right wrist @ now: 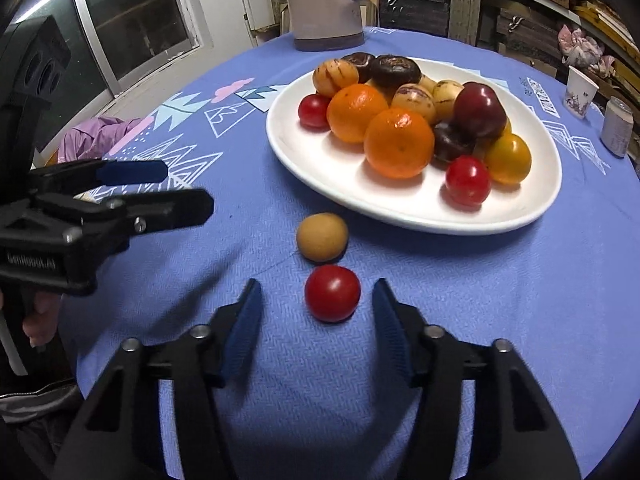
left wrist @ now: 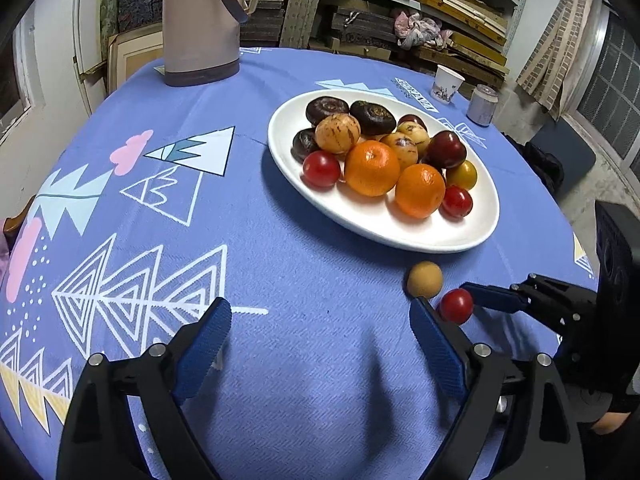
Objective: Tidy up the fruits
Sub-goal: 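Withdraw both open tools from the plate toward the last two fruits, then grasp a red cherry tomato with the right tool while the left tool grasps a small tan fruit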
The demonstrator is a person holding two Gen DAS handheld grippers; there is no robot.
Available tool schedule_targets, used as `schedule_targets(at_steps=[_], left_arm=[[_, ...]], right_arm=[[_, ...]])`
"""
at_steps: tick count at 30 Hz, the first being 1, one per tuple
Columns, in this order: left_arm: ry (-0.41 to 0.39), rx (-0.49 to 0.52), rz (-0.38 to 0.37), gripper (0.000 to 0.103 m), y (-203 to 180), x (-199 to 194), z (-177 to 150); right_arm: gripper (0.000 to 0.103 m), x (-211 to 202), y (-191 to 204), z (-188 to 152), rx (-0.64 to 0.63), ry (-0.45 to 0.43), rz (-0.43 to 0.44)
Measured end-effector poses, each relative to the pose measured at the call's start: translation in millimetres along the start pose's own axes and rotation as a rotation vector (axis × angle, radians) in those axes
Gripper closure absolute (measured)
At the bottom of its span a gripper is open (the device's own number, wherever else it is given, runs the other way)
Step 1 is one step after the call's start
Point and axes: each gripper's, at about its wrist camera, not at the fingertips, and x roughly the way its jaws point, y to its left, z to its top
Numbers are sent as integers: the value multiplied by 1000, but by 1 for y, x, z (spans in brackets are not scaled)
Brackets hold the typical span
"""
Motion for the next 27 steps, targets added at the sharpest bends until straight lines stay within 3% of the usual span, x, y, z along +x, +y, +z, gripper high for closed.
schedule_targets(at_steps=[1, 2, 9, 15, 19, 22, 27], left_arm=[[2, 2, 0, 12, -1, 1, 0], [5, 4, -3, 12, -2, 2, 0], [69, 52, -53, 12, -27, 22, -2], [70, 107, -67, 14, -53, 36, 4], [97, 94, -60, 44, -57, 51, 9], [82, 95, -48, 44, -59, 54, 11], [62, 117, -23, 59, -64, 56, 13]], right_arm=[[74, 0, -1, 1, -1, -2, -14], [78, 0, -3, 2, -3, -4, -28], [77, -13, -22, -6, 30, -17, -14], [77, -25, -41, -19, 60, -26, -15], [77, -27, -50, -24, 76, -27, -7], [77, -28, -53, -26, 83, -30, 2], [76, -26, -54, -26, 85, -35, 11]])
